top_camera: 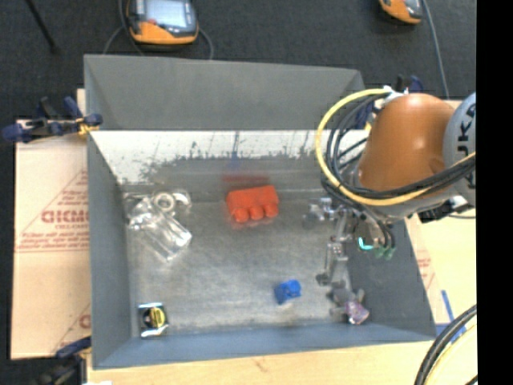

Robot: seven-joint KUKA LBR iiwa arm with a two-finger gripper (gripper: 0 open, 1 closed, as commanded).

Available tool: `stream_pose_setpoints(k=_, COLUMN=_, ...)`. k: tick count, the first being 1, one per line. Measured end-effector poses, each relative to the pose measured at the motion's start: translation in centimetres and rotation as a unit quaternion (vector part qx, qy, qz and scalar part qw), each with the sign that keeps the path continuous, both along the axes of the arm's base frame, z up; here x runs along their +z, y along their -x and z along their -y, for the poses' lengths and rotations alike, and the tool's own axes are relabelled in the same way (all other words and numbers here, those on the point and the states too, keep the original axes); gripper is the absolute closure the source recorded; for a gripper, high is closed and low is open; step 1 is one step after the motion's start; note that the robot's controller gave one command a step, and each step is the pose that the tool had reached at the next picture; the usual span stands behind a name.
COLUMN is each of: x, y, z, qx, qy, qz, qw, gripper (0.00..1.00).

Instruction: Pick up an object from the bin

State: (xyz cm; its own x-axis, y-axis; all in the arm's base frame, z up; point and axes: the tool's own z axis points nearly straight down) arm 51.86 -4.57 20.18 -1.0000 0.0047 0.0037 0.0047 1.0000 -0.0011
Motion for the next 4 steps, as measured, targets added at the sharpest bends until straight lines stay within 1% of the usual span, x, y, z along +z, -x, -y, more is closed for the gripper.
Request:
stream_pose_setpoints(k=1, x=-13.5, y=1.0, z=0.2, qx=0.089, qy=-0.001, qz=0.0004, qw=0.996, gripper=0.0)
stream_pose_setpoints(k=2, x=-13.1, y=0.8, z=0.2, qx=0.09, qy=0.0, qz=0.0038, qw=0.996, gripper=1.0)
stream_pose_setpoints(k=3, x=-13.1, y=0.8, z=0.2, qx=0.09, qy=0.0, qz=0.0036, qw=0.9959, gripper=0.0)
stream_pose_setpoints(k=4, x=-13.2, y=1.9, z=-1.1, qx=0.155, qy=-0.001, qz=0.0015, qw=0.9878, gripper=0.0)
